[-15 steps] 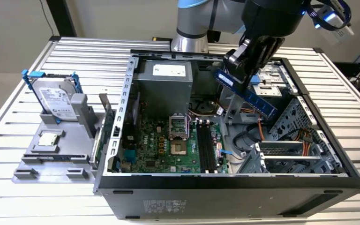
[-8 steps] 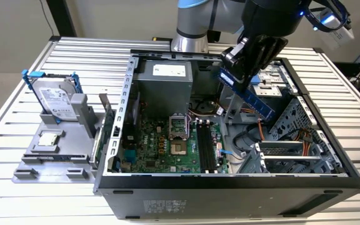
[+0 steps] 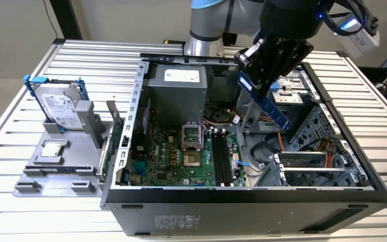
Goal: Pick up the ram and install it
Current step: 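Insert the ram into the slot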
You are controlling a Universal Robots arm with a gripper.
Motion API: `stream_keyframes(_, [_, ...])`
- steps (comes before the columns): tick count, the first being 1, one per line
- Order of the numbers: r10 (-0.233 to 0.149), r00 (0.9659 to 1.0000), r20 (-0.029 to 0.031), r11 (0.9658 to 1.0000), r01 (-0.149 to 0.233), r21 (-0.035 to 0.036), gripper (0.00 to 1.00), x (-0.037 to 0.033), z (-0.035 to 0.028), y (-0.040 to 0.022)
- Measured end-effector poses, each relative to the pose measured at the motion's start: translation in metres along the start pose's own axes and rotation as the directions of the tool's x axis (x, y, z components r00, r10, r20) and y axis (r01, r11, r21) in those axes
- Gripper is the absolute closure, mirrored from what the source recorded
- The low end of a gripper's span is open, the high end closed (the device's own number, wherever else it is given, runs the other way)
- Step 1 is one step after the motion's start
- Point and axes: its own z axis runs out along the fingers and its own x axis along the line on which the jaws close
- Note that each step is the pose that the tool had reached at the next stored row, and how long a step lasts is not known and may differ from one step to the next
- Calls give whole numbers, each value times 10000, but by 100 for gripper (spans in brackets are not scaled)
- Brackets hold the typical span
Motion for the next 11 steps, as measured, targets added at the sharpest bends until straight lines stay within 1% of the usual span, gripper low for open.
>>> stream_keyframes(2, [351,9994,9,9994,-351,5,100,0,0,0])
stream_keyframes(5, [874,9962,22,9962,-874,13,100,0,-1,0])
stream_keyframes(8, [1383,9904,37,9904,-1383,18,100,0,0,0])
stream_keyframes(11, [1884,9821,51,9821,-1884,23,100,0,0,0])
